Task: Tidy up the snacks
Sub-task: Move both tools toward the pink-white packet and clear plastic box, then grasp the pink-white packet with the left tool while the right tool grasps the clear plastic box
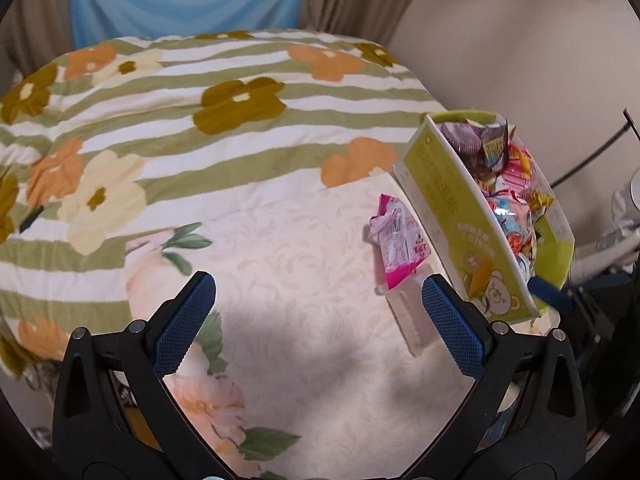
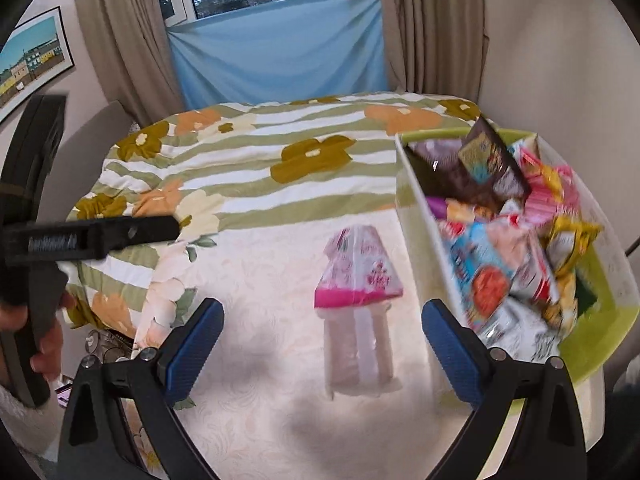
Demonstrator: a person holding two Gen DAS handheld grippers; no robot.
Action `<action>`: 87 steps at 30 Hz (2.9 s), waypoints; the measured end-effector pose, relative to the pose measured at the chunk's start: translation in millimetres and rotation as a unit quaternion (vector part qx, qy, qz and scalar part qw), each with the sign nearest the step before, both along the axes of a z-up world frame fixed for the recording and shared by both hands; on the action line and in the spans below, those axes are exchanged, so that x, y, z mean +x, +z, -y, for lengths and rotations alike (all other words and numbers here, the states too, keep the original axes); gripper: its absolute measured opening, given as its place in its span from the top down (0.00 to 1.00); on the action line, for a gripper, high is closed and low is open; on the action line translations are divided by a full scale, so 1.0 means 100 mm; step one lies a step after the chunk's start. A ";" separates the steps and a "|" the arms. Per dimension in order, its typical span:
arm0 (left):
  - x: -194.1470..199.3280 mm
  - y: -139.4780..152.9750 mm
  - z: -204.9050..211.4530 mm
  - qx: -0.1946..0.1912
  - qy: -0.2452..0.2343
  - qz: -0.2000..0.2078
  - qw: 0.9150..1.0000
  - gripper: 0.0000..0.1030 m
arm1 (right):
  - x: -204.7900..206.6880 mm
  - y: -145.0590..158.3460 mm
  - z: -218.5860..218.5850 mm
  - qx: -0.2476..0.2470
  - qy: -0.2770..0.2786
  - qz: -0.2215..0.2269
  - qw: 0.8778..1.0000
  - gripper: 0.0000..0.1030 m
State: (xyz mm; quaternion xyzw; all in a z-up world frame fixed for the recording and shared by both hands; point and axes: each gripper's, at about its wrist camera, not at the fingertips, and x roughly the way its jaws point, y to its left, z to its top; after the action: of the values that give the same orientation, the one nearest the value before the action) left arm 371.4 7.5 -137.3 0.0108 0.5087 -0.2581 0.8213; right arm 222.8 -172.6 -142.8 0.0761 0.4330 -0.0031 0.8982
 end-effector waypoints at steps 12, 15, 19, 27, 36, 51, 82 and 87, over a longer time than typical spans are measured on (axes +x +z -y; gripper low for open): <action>0.48 -0.58 0.87 0.007 -0.080 -0.034 0.996 0.01 | -0.04 -0.80 -0.07 -0.021 -0.055 -0.010 0.998 0.04; 0.55 -0.73 1.14 0.018 -0.089 -0.039 0.995 0.01 | -0.06 -0.96 -0.03 -0.021 -0.072 -0.015 0.997 0.04; 0.60 -0.92 1.50 0.048 -0.096 -0.040 0.993 0.01 | -0.06 -1.06 0.05 -0.020 -0.083 -0.020 0.996 0.04; 0.69 -1.29 1.87 0.094 -0.080 -0.055 0.991 0.01 | -0.02 -1.15 0.04 -0.015 -0.083 -0.016 0.996 0.04; 0.69 -1.38 1.76 0.116 -0.090 -0.054 0.988 0.00 | 0.06 -1.24 0.04 0.000 -0.085 -0.025 0.996 0.04; 0.73 -1.38 1.72 0.136 -0.082 -0.037 0.987 0.05 | 0.12 -1.25 0.15 0.002 -0.082 -0.032 0.996 0.04; -0.18 -1.43 0.67 0.138 -0.101 -0.075 0.982 0.41 | 0.37 -1.33 -0.01 -0.061 -0.008 -0.052 0.997 0.16; -0.28 -1.42 0.58 0.133 -0.090 -0.081 0.984 0.42 | 0.45 -1.38 0.02 -0.071 0.001 -0.062 0.996 0.23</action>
State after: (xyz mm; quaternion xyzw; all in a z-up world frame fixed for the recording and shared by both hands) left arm 343.6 -50.3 -279.7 0.1445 0.6004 -0.2611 0.7420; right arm 267.3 -174.4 -280.5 0.0109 0.4866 -0.0373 0.8728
